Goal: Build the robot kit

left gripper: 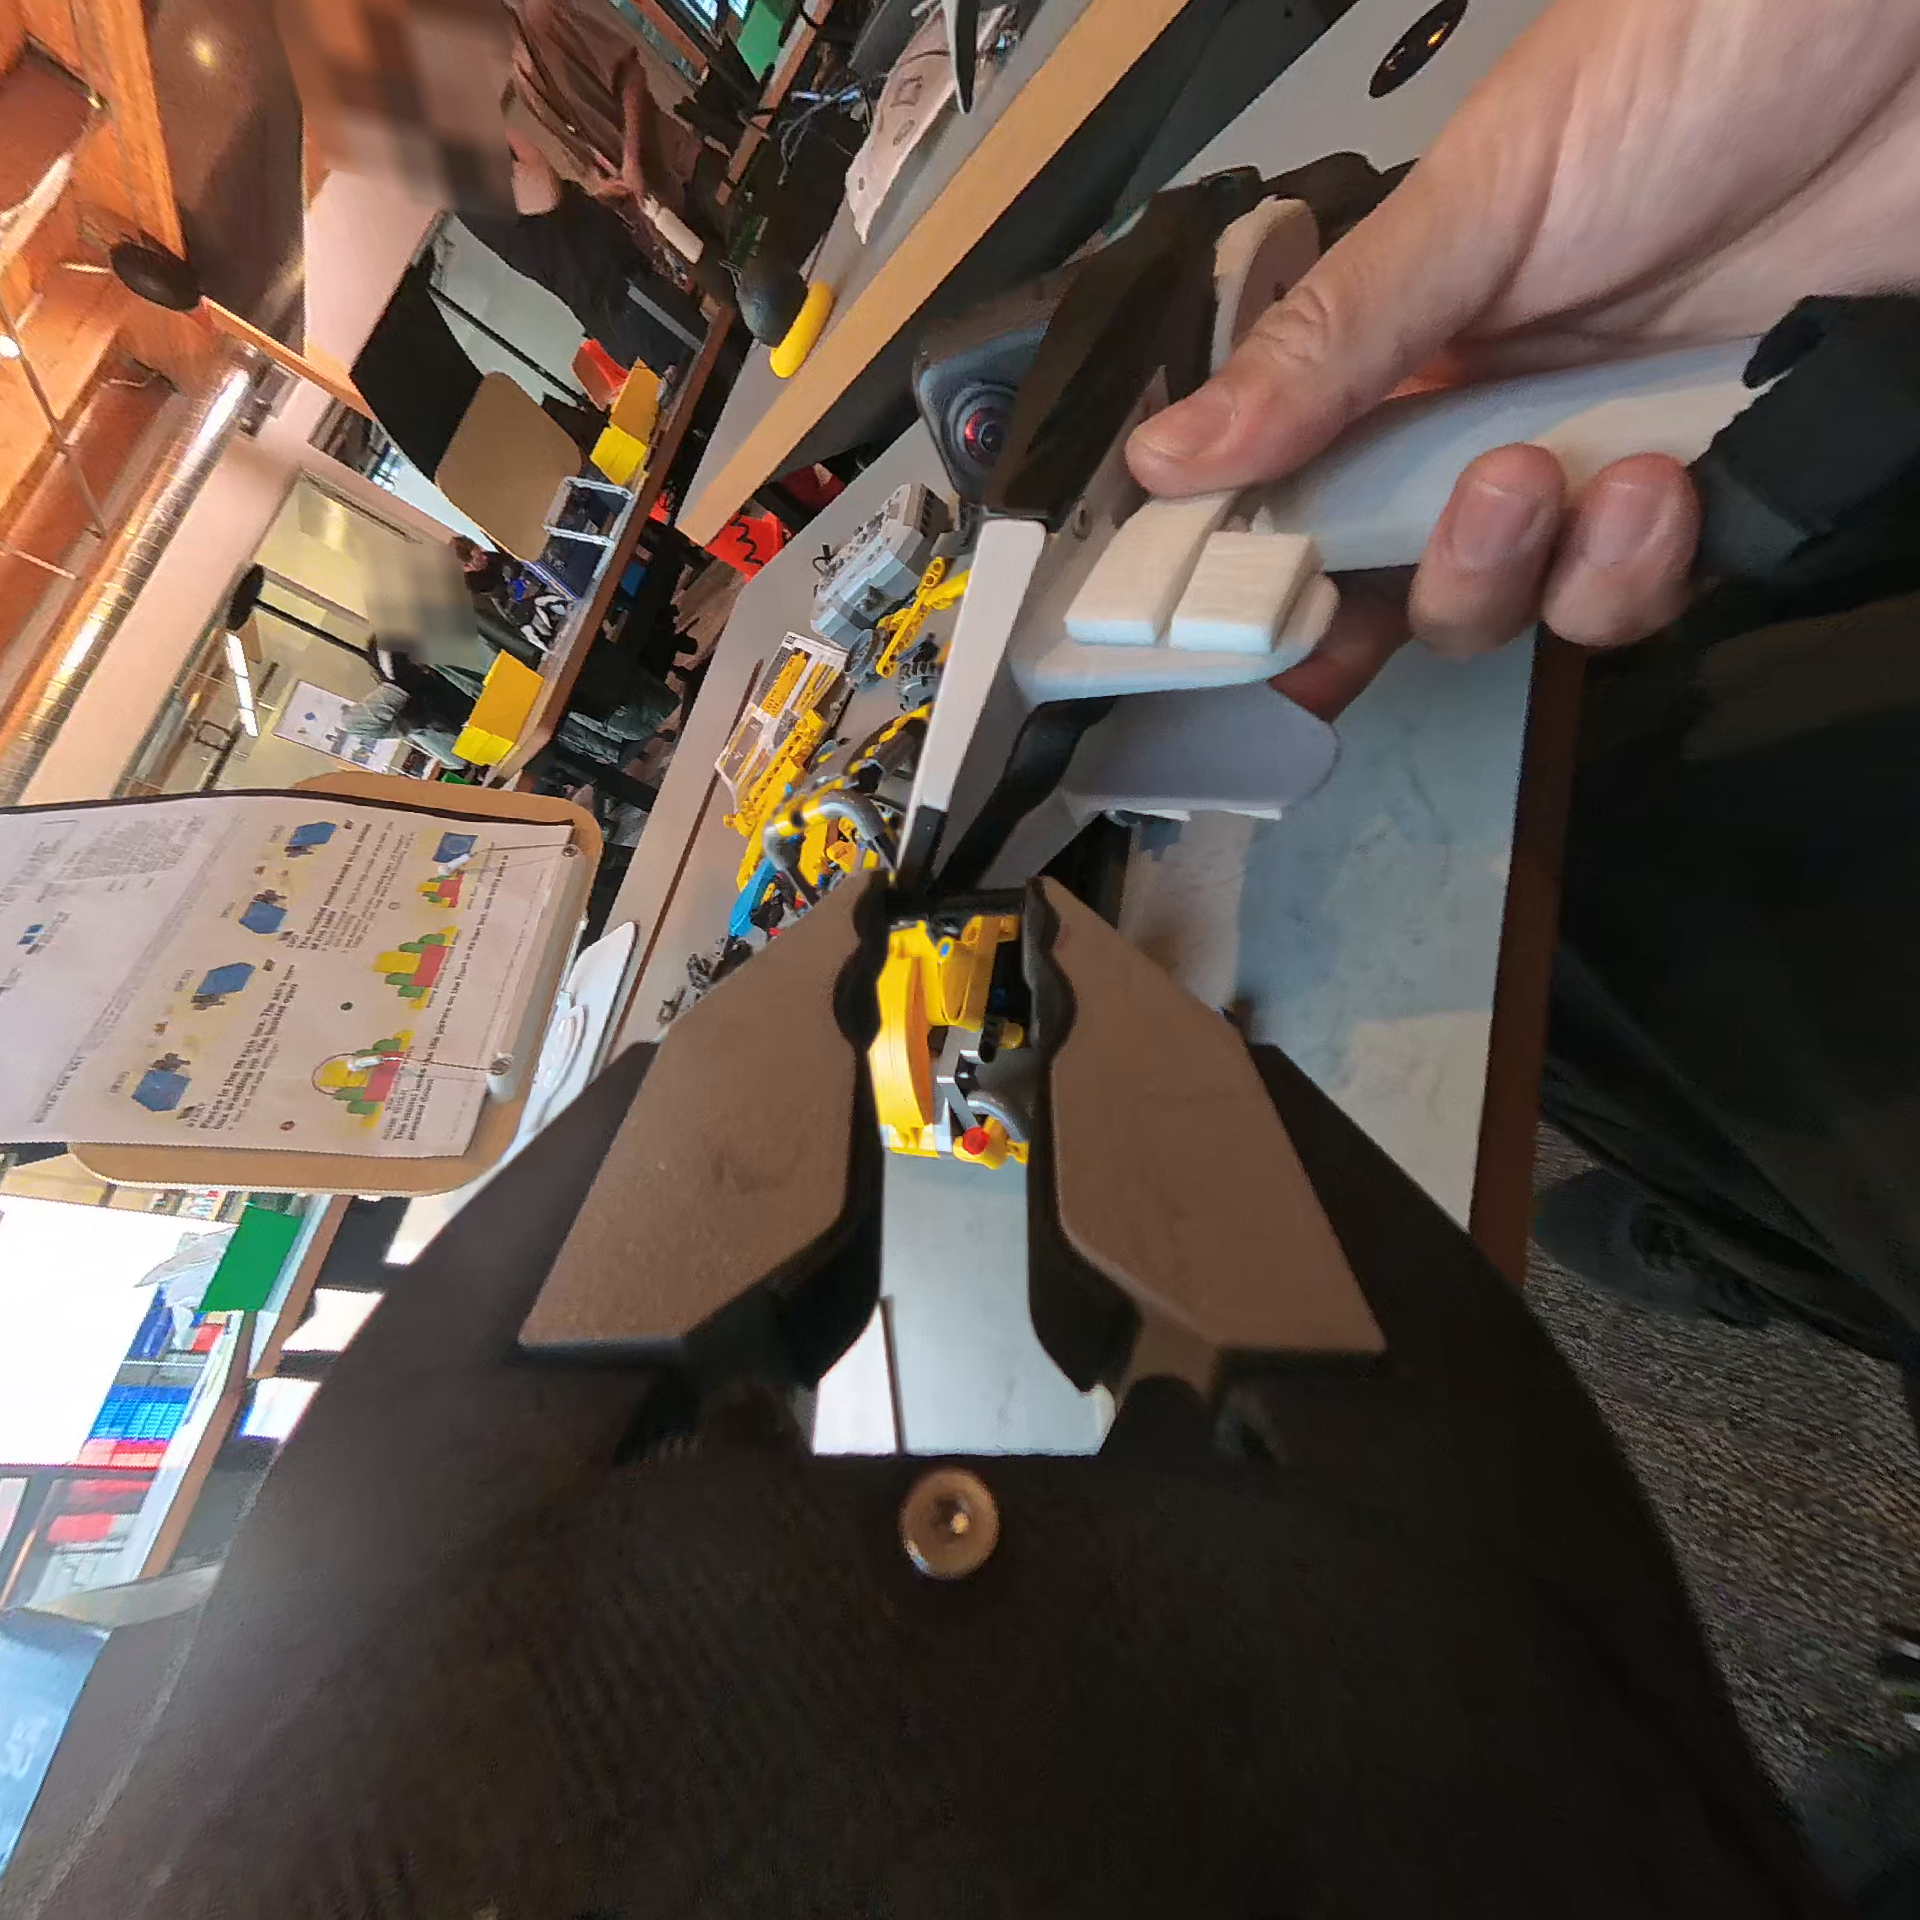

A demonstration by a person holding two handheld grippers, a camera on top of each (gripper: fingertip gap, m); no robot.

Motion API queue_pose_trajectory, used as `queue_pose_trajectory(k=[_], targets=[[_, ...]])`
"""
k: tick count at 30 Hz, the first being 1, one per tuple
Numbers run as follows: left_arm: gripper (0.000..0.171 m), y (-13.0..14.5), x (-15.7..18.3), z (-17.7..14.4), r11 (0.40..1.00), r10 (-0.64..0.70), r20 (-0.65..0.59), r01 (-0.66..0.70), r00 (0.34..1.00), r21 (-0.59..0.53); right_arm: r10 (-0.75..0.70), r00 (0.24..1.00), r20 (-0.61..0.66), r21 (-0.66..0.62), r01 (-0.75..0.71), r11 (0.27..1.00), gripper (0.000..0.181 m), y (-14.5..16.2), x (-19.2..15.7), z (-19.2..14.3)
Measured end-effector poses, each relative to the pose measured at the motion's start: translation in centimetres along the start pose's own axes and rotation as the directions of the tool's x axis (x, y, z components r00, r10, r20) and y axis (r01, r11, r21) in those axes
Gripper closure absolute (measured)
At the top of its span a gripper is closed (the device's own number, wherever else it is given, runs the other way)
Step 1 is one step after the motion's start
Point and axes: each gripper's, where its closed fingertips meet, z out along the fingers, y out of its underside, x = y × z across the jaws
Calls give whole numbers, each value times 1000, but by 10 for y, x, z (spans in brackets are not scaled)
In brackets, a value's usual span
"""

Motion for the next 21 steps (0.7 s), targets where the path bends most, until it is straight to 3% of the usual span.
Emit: queue_pose_trajectory(k=[6, 10, 13, 16, 19, 21], targets=[[150, -1, 7, -3, 998, -57, -127, 60, 990, 19, -237, 964, -118, -169, 216, 962, 168, 10, 1, 1], [150, -2, 14, -5, 1000, -15, -205, 19, 979, 21, -333, 928, -168, -236, 290, 927, 174, 9, 3, 1], [150, -1, 11, -4, 1000, -8, -210, 9, 978, 3, -341, 922, -183, -194, 306, 932, 174, 2, 2, 0], [141, 6, 0, -1, 973, -230, -169, 223, 958, -64, -349, 927, -135, -87, 339, 937, 175, -10, -9, -2], [137, -1, 7, -7, 818, -568, -248, 572, 785, -64, -387, 922, -27, -22, 386, 922, 175, -9, -28, 0], [145, -12, 16, -13, 714, -668, -352, 698, 656, -56, -440, 898, 17, -19, 440, 898, 175, -4, -35, 3]])
